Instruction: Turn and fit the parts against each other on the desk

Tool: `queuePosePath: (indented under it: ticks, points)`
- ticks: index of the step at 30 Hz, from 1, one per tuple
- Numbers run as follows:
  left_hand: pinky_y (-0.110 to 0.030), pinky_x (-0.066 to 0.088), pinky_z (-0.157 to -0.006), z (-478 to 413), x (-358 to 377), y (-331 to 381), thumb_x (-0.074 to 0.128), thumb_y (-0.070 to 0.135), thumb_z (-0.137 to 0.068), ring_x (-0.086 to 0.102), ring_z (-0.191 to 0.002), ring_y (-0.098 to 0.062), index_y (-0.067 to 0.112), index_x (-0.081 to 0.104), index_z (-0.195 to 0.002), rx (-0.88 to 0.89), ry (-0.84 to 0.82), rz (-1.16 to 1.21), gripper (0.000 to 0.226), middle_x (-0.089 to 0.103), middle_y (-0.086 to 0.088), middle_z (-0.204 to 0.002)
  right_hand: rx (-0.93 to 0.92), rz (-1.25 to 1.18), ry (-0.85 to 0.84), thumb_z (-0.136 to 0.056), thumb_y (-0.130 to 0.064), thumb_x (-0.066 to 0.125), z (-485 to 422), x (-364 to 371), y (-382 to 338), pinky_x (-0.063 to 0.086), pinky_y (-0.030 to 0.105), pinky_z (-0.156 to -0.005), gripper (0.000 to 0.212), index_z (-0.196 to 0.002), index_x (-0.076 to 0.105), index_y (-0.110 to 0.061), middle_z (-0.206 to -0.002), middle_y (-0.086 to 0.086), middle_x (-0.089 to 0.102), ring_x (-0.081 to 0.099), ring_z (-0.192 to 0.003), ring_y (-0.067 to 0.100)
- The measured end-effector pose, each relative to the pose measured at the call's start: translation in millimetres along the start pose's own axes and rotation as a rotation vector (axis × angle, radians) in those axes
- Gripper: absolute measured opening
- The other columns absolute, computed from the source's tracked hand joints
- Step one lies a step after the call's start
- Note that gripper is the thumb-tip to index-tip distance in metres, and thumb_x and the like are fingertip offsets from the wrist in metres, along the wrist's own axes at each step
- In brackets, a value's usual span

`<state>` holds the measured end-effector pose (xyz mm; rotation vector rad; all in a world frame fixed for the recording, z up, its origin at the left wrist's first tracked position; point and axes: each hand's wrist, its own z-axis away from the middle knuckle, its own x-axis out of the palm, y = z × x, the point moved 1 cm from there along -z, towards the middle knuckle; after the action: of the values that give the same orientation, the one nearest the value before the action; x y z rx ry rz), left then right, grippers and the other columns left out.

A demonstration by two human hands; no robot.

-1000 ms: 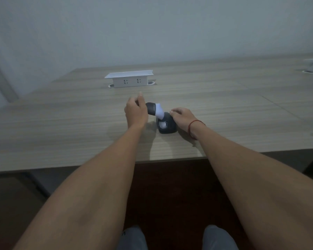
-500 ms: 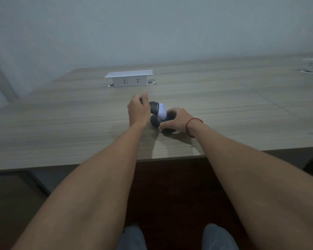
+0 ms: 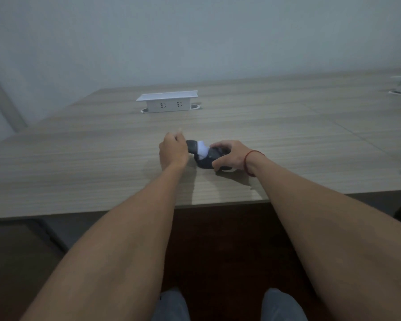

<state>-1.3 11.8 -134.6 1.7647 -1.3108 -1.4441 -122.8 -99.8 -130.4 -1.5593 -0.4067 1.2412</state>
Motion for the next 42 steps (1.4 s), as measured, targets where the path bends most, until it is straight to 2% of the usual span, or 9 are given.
queuePosePath:
  ticks: [8, 14, 21, 23, 26, 30, 36, 39, 42]
  points:
    - [-0.034, 0.042, -0.074, 6.3, -14.0, 4.3, 0.040, 0.035, -0.101, 0.054, -0.083, -0.027, 0.002, 0.058, -0.087, 0.064, 0.073, 0.183, 0.041, 0.055, -0.009, -0.084, 0.032, 0.000, 0.023, -0.064, -0.007, 0.078, -3.8, 2.0, -0.5, 0.051, 0.042, -0.100, 0.072, -0.131, 0.056, -0.023, -0.130, 0.006, 0.056, 0.058, -0.114, 0.026]
    - [-0.034, 0.041, -0.075, 8.7, -10.3, -8.3, 0.035, 0.038, -0.101, 0.061, -0.097, -0.034, 0.001, 0.060, -0.102, -0.020, 0.114, -0.019, 0.045, 0.065, -0.018, -0.106, 0.029, -0.003, -0.001, -0.065, -0.005, 0.078, 1.6, -1.7, -0.5, 0.051, 0.040, -0.099, 0.068, -0.127, 0.058, -0.023, -0.129, 0.008, 0.056, 0.057, -0.111, 0.026]
    - [-0.032, 0.037, -0.068, 1.8, -12.6, 6.2, 0.039, 0.036, -0.101, 0.051, -0.079, -0.028, 0.006, 0.048, -0.079, 0.029, 0.130, 0.214, 0.038, 0.055, -0.006, -0.075, 0.062, 0.018, -0.041, -0.069, 0.014, 0.048, -0.5, 0.1, -13.0, 0.052, 0.028, -0.058, 0.074, -0.123, 0.060, -0.035, -0.118, 0.010, 0.054, 0.057, -0.089, 0.027]
    - [-0.028, 0.033, -0.064, 4.8, -7.9, 12.3, 0.039, 0.036, -0.101, 0.046, -0.073, -0.021, 0.008, 0.043, -0.072, -0.005, 0.129, 0.270, 0.040, 0.046, 0.003, -0.065, 0.072, 0.032, -0.029, -0.069, 0.015, 0.042, -2.0, -0.8, -11.9, 0.048, 0.025, -0.053, 0.085, -0.133, 0.051, -0.040, -0.132, 0.014, 0.049, 0.058, -0.105, 0.033]
    - [-0.033, 0.040, -0.070, 6.7, 1.3, 6.3, 0.039, 0.037, -0.101, 0.052, -0.079, -0.026, 0.009, 0.047, -0.073, -0.022, 0.042, 0.213, 0.041, 0.055, -0.004, -0.076, 0.028, -0.060, 0.043, -0.075, 0.015, 0.038, -4.5, -4.5, -7.0, 0.043, 0.025, -0.059, 0.081, -0.142, 0.042, -0.029, -0.151, 0.013, 0.037, 0.049, -0.127, 0.028]
    - [-0.039, 0.045, -0.082, 2.4, -2.2, -10.1, 0.036, 0.035, -0.100, 0.060, -0.102, -0.038, 0.000, 0.059, -0.101, -0.100, 0.032, -0.043, 0.042, 0.064, -0.021, -0.111, 0.057, -0.188, 0.170, -0.083, -0.004, 0.048, -4.6, -5.0, -4.2, 0.041, 0.022, -0.076, 0.043, -0.123, 0.062, -0.012, -0.112, 0.007, 0.060, 0.052, -0.098, 0.018]
    - [-0.039, 0.046, -0.078, -1.9, -6.0, 1.7, 0.039, 0.037, -0.100, 0.059, -0.090, -0.033, -0.002, 0.061, -0.088, 0.014, 0.055, 0.157, 0.046, 0.065, -0.020, -0.096, 0.029, -0.151, 0.103, -0.088, -0.020, 0.064, 1.1, -0.2, -0.6, 0.041, 0.008, -0.065, 0.042, -0.128, 0.059, -0.007, -0.123, 0.009, 0.062, 0.053, -0.100, 0.011]
    - [-0.033, 0.037, -0.067, 2.1, -1.9, 5.1, 0.041, 0.030, -0.098, 0.049, -0.076, -0.027, 0.004, 0.052, -0.071, 0.028, -0.042, 0.093, 0.040, 0.058, -0.018, -0.084, 0.018, -0.144, 0.120, -0.089, -0.020, 0.064, 2.6, 0.6, -2.4, 0.042, 0.017, -0.085, 0.044, -0.130, 0.058, -0.006, -0.130, 0.011, 0.061, 0.053, -0.102, 0.011]
    - [-0.034, 0.038, -0.069, 2.2, -7.2, -6.4, 0.037, 0.025, -0.097, 0.057, -0.085, -0.034, 0.002, 0.058, -0.084, -0.056, -0.013, -0.008, 0.033, 0.060, -0.019, -0.093, 0.008, -0.119, 0.123, -0.089, -0.022, 0.063, 2.5, 1.4, -1.7, 0.041, 0.020, -0.092, 0.043, -0.129, 0.059, -0.007, -0.130, 0.010, 0.061, 0.053, -0.102, 0.013]
